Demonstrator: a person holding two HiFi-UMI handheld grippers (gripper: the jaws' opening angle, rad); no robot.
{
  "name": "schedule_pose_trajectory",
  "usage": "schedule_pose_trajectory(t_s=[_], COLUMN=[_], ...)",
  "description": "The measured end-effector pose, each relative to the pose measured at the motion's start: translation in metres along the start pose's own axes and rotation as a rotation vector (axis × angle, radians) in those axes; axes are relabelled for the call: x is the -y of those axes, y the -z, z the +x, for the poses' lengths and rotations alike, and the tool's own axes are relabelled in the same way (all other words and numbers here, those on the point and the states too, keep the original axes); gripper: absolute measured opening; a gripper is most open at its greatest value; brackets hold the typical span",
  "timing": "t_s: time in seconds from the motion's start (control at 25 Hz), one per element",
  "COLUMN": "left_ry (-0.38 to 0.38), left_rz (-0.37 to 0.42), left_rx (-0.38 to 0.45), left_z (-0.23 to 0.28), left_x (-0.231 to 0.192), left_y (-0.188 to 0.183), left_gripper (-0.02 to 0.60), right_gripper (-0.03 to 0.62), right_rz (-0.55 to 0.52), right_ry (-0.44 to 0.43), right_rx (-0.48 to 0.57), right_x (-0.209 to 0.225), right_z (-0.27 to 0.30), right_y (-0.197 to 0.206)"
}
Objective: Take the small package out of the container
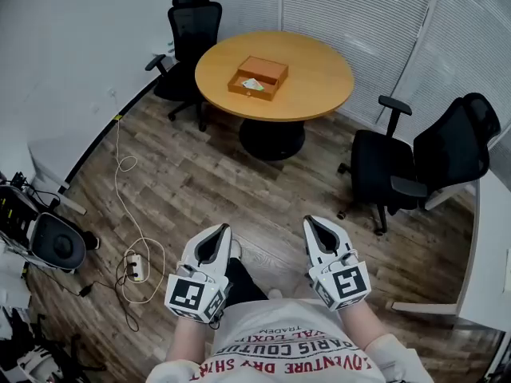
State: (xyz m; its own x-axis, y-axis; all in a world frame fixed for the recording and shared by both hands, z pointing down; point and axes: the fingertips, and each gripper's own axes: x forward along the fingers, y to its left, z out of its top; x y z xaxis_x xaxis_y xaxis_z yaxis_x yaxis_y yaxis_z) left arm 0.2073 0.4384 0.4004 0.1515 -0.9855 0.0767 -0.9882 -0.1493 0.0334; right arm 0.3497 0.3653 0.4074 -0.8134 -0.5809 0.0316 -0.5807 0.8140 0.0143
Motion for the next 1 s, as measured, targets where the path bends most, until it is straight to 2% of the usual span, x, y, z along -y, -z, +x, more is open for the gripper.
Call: schedule_pose_trajectory(t_s=[0.2, 0.44, 0.68, 1.0], left_ry=[0.014, 0.024, 0.045, 0.076], left_rz=[-0.012, -0.029, -0.029, -0.047], left_rx=[-0.023, -0.064, -0.086, -0.091], left_z=[0.011, 0.035, 0.071, 0.127], left_x=[-0.008, -0.034, -0.084, -0.172], left_y=[0.006, 0.016, 0.014, 0.0], left_gripper=[0.011, 0.011, 0.011, 0.011], right_gripper=[0.006, 0.006, 0.006, 0.006], right_rz=[0.06, 0.076, 0.07, 0.057], right_ry=[0.025, 0.032, 0.035, 0.053], right_rx=[-0.04, -0.079, -0.126, -0.162], right_x=[0.008, 0.016, 0.022, 0.026], right_z=[0.011, 0.044, 0.106, 0.209], right_y=[0.012, 0.024, 0.028, 0.02])
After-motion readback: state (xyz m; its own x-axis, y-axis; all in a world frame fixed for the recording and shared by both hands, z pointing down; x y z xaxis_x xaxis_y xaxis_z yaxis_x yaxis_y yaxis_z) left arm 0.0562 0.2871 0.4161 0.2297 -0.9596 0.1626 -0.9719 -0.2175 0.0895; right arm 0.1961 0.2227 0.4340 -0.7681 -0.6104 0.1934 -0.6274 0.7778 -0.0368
